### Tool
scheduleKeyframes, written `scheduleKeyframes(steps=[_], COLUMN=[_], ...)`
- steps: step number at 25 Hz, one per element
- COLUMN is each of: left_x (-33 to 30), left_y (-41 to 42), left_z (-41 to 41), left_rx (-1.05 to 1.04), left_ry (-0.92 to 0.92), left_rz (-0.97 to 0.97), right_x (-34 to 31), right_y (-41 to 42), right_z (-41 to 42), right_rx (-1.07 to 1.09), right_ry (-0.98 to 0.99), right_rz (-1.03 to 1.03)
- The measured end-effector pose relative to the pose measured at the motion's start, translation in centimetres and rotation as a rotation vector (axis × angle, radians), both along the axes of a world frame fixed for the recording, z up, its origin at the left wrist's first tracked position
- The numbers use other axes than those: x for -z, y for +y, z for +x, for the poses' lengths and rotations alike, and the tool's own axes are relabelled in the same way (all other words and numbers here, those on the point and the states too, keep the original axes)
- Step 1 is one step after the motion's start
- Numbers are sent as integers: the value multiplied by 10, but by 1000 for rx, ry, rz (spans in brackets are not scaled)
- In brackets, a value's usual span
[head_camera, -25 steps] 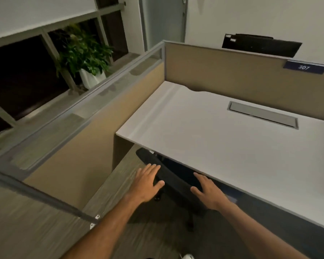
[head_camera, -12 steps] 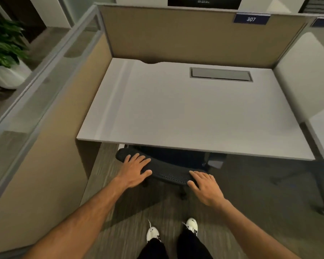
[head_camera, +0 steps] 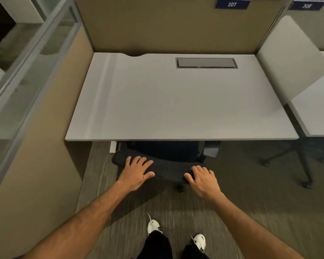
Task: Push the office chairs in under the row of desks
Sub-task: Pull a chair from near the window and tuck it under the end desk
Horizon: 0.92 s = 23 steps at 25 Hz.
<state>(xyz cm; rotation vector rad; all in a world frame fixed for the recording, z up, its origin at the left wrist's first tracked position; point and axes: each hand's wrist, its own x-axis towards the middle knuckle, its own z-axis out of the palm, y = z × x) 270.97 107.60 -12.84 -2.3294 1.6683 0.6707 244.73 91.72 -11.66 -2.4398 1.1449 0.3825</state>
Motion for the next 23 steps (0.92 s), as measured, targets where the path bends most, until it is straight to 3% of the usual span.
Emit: scheduleKeyframes(steps=[7,11,23], left_x=[-10,-6,-5], left_y=[-3,11,-13], left_z=[-24,-55,-114], left_rx=[104,56,29], left_ry=[93,80,98], left_rz=[66,77,67], right_x=[-3,5,2], right_y=[1,-1,-62], right_z=[-45,-88,-132], right_rx=[-34,-248,-368], right_ry=[125,219,199], right_rz=[-53,-96,-86])
